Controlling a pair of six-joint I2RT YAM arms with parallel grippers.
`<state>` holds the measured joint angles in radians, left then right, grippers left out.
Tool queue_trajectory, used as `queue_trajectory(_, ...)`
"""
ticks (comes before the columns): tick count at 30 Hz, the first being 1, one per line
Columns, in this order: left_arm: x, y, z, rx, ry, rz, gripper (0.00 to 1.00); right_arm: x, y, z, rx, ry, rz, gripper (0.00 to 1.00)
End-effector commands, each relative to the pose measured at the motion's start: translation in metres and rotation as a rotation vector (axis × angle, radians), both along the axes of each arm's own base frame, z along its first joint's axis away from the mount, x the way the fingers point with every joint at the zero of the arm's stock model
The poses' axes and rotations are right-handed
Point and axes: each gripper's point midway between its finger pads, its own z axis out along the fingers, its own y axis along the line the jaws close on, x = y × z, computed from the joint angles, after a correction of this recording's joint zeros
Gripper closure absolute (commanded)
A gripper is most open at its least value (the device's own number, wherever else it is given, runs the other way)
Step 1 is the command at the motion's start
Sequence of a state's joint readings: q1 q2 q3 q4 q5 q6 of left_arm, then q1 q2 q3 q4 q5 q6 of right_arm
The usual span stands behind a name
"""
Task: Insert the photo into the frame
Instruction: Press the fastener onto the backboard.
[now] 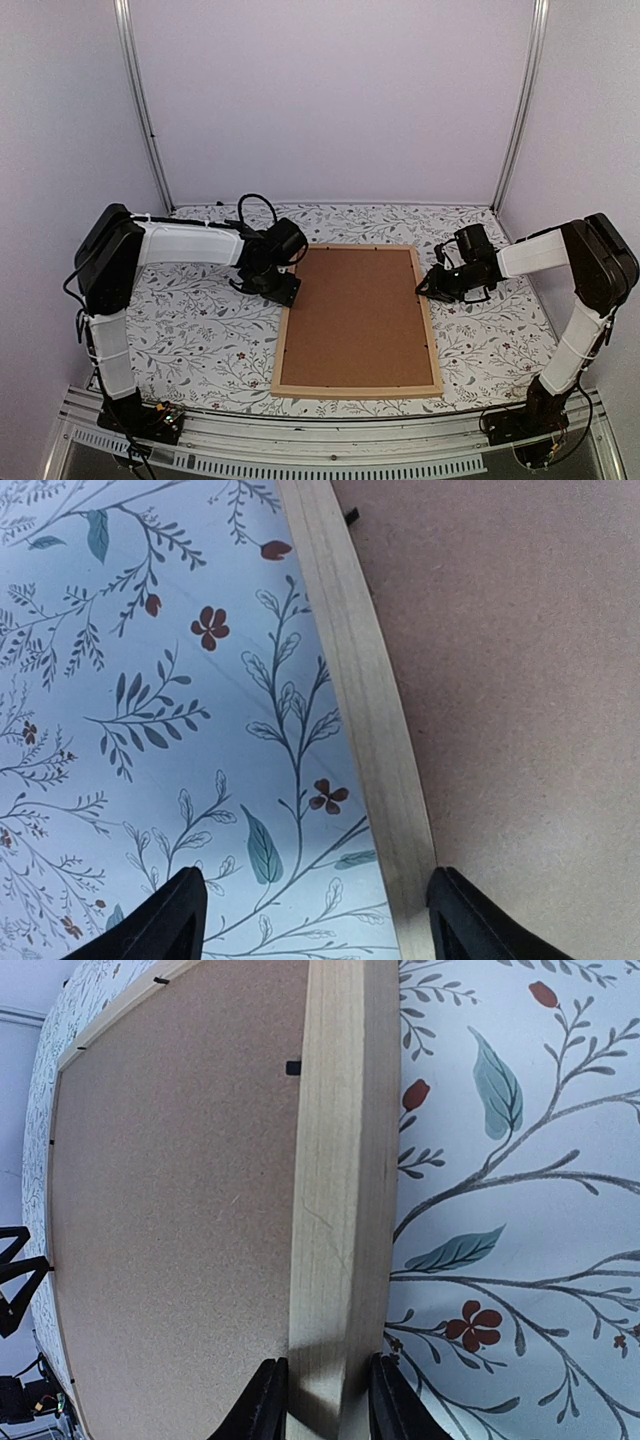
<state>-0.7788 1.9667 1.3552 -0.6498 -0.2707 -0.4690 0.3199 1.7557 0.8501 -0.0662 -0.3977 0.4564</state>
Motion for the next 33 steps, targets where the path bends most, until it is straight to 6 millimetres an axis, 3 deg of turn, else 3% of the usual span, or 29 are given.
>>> queue_trajectory(1,-0.034,-0.018,-0.034,0.020,0.106,-0.050,0.21,-0.022,0.004,-0.021,-0.012,0.085,0.028,0.71)
queue_trajectory(10,-0.061,-0.041,-0.057,0.028,0.152,-0.094,0.21,-0.023,0.004,-0.023,-0.010,0.091,0.027,0.70)
queue_trajectory(15,-0.066,-0.042,-0.065,0.042,0.161,-0.100,0.21,-0.024,0.004,-0.024,-0.010,0.094,0.027,0.71)
queue_trajectory(18,-0.061,-0.044,-0.050,0.030,0.120,-0.092,0.21,-0.024,0.004,-0.024,-0.014,0.094,0.026,0.70)
queue_trajectory(24,-0.052,-0.046,0.000,-0.052,0.012,-0.089,0.20,-0.024,0.004,-0.024,-0.017,0.094,0.028,0.70)
queue_trajectory(33,-0.092,0.000,0.021,-0.068,0.053,-0.039,0.20,-0.023,0.004,-0.024,-0.022,0.096,0.031,0.70)
